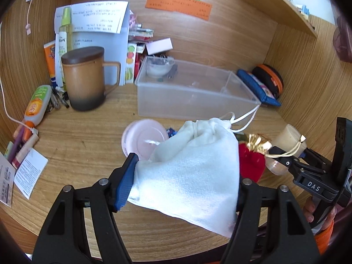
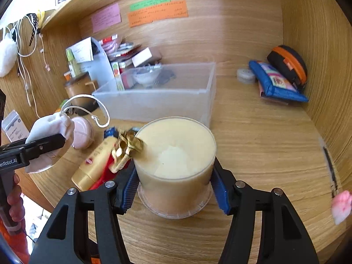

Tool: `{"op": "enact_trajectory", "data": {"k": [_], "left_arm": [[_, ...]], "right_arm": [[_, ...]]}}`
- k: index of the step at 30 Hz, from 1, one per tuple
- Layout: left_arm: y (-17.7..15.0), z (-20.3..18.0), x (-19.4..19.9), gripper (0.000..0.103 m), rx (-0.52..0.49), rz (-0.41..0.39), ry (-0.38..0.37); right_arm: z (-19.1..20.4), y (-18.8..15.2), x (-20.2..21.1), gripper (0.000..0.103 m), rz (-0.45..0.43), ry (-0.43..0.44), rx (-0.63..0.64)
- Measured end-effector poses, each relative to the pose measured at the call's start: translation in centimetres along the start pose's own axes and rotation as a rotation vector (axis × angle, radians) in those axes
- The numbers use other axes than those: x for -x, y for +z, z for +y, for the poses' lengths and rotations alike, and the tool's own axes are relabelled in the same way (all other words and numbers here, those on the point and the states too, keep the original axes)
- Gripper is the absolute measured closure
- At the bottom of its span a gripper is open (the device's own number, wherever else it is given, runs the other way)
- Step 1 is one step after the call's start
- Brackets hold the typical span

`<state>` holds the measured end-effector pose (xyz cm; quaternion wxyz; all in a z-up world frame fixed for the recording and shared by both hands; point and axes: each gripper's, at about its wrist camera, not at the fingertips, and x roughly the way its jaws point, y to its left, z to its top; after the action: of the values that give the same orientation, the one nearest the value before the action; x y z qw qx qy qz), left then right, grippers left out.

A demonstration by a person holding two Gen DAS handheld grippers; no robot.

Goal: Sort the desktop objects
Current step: 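Carry bag and jar over the clear bin and open both grippers to drop them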

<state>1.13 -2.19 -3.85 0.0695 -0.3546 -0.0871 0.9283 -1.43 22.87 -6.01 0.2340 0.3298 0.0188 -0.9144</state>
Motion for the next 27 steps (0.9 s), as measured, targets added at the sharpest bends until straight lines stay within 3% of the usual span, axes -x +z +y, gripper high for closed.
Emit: {"op": "enact_trajectory", "data": {"k": [16,27], "left_arm": [[4.6,0.6,2.4,0.035,-0.022,-0.116,-0.033],[8.5,0.8,1.6,0.035,-0.044,-0.127,-0.059]], "right_arm": [[-0.1,4.9,2.0,0.047,-0.099,-0.036,0.068],[0.5,8.7,0.8,0.047,-0.118,-0.031,0.119]]}}
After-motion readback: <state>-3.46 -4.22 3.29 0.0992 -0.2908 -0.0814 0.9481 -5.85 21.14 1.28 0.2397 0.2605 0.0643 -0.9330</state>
